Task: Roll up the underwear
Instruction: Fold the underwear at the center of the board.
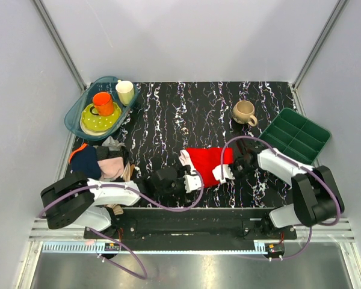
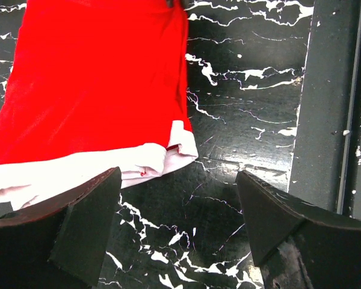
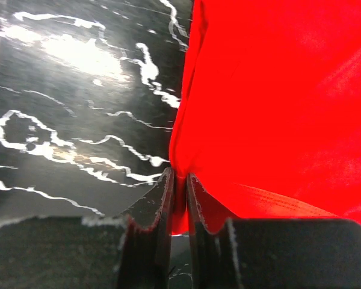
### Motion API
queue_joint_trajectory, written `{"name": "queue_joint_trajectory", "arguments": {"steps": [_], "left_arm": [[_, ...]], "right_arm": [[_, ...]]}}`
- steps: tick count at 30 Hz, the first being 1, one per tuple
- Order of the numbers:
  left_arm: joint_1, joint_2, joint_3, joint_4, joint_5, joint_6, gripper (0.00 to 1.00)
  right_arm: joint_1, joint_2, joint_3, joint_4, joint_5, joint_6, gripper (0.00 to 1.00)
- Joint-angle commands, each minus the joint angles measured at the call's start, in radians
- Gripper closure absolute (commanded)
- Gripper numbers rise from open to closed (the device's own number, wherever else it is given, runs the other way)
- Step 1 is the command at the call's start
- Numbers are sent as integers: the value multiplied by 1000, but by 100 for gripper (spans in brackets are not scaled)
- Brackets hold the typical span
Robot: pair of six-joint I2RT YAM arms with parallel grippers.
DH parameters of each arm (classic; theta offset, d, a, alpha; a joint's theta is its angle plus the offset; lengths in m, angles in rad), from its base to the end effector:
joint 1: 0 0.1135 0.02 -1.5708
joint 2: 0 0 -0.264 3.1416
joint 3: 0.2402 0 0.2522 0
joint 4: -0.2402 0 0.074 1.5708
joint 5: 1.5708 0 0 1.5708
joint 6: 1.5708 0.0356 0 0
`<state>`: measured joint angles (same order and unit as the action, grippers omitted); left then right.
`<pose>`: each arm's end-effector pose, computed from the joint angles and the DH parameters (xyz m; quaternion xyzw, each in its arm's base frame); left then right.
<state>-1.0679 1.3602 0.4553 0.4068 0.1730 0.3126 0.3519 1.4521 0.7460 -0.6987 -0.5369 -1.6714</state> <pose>0.1195 -0.2300 0.1640 0.5793 0.6322 -0.2568 0.4458 0.2109 0.0968 0.1592 -0.8262 0.4911 0.1599 0.2252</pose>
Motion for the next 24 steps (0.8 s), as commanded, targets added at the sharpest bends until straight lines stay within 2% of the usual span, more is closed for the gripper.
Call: {"name": "queue_joint_trajectory", "arguments": {"steps": [1,11,14,17,21,22,24], "left_arm": [[-26,46,6,139,-27,48,17],[-56,198,105,159,-75,45,19],[-56,240,129,132,-93,39,26],[-56,266,138,98,-90,31,40],[-55,286,144,58,-79,7,76],[-55,289,146,49,-72,-4,92],[-53,286,151,29,-63,-23,100]], "right_arm": [[10,-91,-36,-88,-72,56,83],[10,-101,-40,-84,-112,130,87],[10,-108,-40,-84,-118,150,89],[10,-114,-37,-90,-129,168,91],[6,-122,-27,-113,-149,191,92],[4,-121,-22,-120,-155,193,93],[-5,-119,-11,-143,-170,200,94]]}}
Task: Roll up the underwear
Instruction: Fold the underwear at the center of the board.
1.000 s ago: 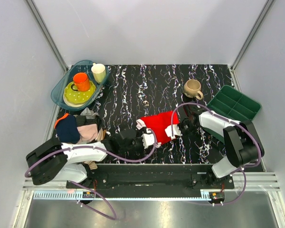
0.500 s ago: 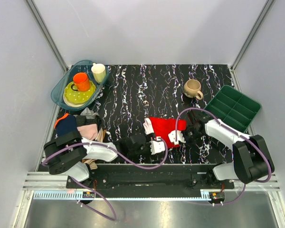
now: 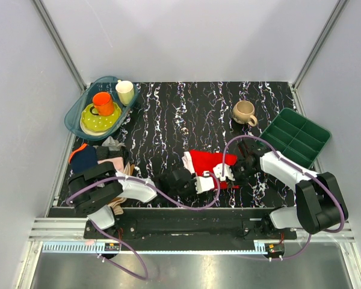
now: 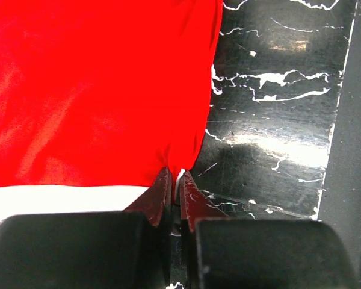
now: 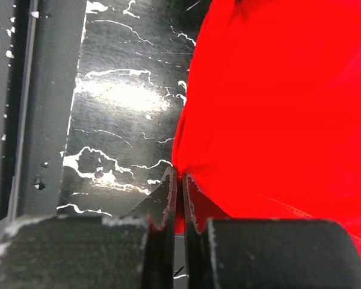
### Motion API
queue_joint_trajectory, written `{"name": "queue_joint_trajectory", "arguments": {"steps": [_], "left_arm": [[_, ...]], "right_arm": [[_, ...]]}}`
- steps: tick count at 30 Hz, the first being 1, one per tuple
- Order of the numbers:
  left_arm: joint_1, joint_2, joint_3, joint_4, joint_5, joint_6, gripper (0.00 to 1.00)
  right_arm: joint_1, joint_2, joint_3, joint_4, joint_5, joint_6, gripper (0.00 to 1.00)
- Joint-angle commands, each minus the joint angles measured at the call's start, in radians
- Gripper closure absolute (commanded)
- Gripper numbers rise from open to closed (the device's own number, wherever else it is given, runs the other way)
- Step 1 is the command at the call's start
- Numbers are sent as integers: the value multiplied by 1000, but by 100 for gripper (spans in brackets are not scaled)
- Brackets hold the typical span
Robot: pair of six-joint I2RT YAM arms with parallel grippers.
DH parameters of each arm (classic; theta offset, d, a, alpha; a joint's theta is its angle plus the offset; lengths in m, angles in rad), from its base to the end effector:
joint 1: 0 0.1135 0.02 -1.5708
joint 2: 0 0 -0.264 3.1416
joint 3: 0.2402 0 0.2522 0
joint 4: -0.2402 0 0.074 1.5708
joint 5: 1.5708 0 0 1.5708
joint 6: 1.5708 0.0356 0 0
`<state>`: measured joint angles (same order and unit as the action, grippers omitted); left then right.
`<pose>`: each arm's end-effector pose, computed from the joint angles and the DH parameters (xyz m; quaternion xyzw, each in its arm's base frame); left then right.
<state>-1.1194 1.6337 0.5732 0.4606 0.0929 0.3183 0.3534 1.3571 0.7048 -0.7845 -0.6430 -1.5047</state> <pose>0.1274 -0.2704 0.1307 0.5981 0.6506 -0.2196 0.4132 0.1885 0.0923 0.1689 -0.7710 0.5497 0.2299 0.2249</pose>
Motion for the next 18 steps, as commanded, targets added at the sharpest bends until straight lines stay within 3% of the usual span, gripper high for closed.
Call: {"name": "queue_joint_trajectory", "arguments": {"steps": [1,9,12,18], "left_arm": [[4,-1,34,-33,48,-50,100],[124,-92,105,-210,372,-192,100],[226,-97,129,-246,468,-225,100],[331,10,287,-376,551,-239,100]], "right_arm": [[-11,-23,35,-68,-69,35,94],[-63,36,137,-124,-96,119,97],[-82,89,191,-119,-86,164,98],[-93,244,317,-84,-47,299,99]]}}
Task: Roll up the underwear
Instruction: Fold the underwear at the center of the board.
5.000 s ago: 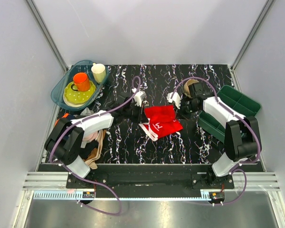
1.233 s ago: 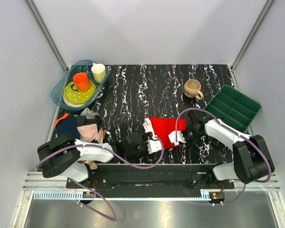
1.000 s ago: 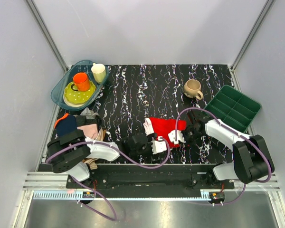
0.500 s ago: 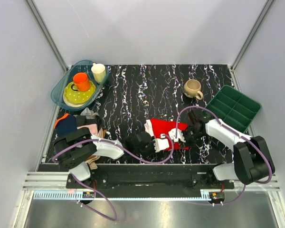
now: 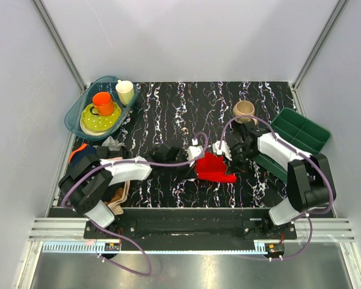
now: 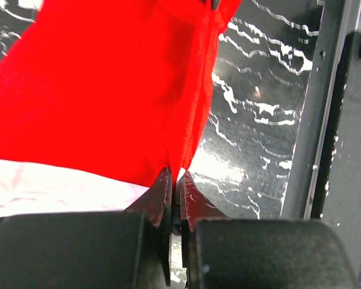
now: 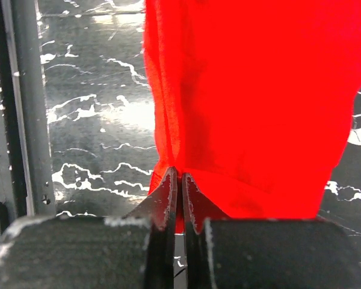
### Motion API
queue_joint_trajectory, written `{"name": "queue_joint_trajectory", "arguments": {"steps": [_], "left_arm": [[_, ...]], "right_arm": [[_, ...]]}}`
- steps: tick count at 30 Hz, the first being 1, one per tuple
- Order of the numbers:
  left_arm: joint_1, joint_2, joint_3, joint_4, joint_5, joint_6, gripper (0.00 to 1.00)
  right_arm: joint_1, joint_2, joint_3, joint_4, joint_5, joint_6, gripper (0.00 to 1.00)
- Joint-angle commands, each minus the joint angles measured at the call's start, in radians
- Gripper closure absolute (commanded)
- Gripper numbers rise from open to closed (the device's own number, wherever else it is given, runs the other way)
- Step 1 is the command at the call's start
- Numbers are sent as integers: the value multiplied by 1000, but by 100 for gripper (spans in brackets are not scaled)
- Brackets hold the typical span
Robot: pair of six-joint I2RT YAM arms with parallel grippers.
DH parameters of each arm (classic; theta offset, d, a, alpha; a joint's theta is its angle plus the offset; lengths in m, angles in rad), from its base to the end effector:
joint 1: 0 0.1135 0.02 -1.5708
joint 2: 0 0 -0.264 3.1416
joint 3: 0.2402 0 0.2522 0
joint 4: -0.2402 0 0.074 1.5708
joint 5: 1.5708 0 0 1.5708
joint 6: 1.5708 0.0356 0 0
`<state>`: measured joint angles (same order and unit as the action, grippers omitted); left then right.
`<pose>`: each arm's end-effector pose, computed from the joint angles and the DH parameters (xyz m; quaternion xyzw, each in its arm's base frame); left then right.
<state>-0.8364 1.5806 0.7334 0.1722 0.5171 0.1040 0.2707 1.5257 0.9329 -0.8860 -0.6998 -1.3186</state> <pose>0.1958 -0.2431 0.1681 0.4935 0.7267 -0.3651 0.3084 0.2387 0.0900 0.1893 -0.6807 0.6461 0.2749 0.2087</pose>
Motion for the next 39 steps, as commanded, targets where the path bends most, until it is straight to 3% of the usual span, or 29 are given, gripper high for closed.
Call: {"name": "queue_joint_trajectory", "arguments": {"steps": [1,11,18,24,25,26,35,39], "left_arm": [[59,79,148,-100,130,-29,100],[163,262,363,-218,123,-61,100],[192,320,445,-263,64,-79,99],[195,326,488,-260,-31,-139,84],[195,323,492,-258,-48,-150,65],[194,322,500,-255,-78,-167,60],[229,236,437,-203,-284,-225,55],[238,70,321,-131,-351,-250,43]], "right_arm": [[-10,89,104,22,16,142,99],[-37,202,216,116,132,326,98],[-39,223,210,188,189,410,88],[-39,189,188,272,221,501,67],[-39,183,188,281,221,507,66],[-39,174,187,286,221,513,64],[-39,171,178,361,269,605,59],[-39,209,193,351,283,614,56]]}}
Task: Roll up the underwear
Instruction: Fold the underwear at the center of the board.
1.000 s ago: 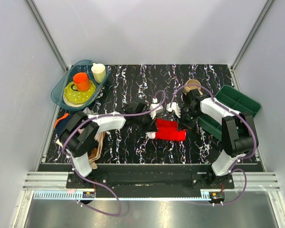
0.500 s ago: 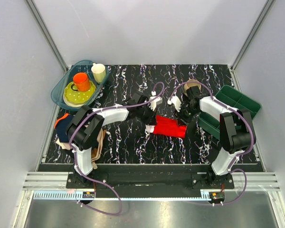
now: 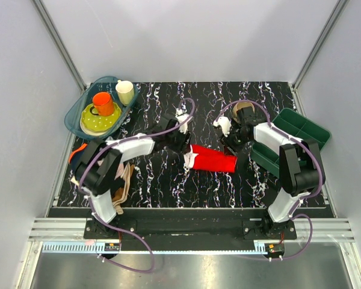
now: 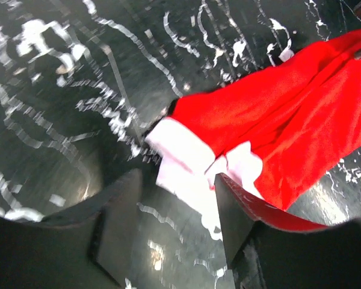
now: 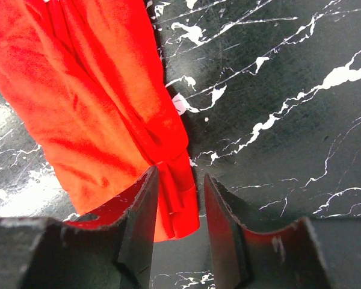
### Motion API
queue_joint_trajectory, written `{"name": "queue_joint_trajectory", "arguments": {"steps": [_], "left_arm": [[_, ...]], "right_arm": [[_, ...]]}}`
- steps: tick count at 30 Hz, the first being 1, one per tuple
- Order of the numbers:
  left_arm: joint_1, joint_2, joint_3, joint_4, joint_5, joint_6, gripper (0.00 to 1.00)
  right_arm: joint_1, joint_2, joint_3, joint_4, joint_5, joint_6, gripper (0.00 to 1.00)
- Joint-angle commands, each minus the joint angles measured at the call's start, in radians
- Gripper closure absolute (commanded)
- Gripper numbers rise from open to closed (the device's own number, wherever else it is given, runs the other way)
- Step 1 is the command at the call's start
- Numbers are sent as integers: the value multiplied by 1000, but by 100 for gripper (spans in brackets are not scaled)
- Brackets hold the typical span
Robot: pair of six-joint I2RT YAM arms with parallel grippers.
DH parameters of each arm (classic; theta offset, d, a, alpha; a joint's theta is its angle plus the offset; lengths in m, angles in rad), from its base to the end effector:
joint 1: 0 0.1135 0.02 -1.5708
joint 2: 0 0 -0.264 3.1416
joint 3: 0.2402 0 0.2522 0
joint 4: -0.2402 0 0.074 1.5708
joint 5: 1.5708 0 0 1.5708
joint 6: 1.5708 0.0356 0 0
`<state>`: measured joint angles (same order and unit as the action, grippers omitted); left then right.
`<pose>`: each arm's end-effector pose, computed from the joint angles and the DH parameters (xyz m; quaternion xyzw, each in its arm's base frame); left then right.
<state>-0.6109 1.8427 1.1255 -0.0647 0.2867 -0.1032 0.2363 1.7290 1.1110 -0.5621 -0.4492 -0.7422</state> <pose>0.3151 -0.2329 0.1758 0.2826 0.8707 -0.2565 0.3103 0.3234 0.0938 0.1831 -0.4876 0.8238 0.1642 0.2379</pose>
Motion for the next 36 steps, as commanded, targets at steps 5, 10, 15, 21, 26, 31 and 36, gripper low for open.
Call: {"name": "queue_joint_trajectory", "arguments": {"steps": [5,10,15,21,26,31,36], "left_arm": [[30,-368,-200,135,-75,-150,35],[28,-483,-444,307,57,-335,30],[11,-533,-573,378,66,-492,31],[-7,-615,-682,396,19,-518,32],[-7,-762,-713,226,-75,-497,31],[-6,-947,-759,117,-133,-494,30],[-6,-1096,-823,88,-133,-530,29]], "right_arm": [[-5,63,44,-5,23,53,56],[-6,-35,61,-12,20,55,55],[-8,-85,148,-97,-41,31,46],[38,109,285,-359,-327,-138,31],[118,273,446,-369,-283,-53,26],[138,359,510,-361,-229,-3,27],[150,408,510,-329,-166,26,29]]}}
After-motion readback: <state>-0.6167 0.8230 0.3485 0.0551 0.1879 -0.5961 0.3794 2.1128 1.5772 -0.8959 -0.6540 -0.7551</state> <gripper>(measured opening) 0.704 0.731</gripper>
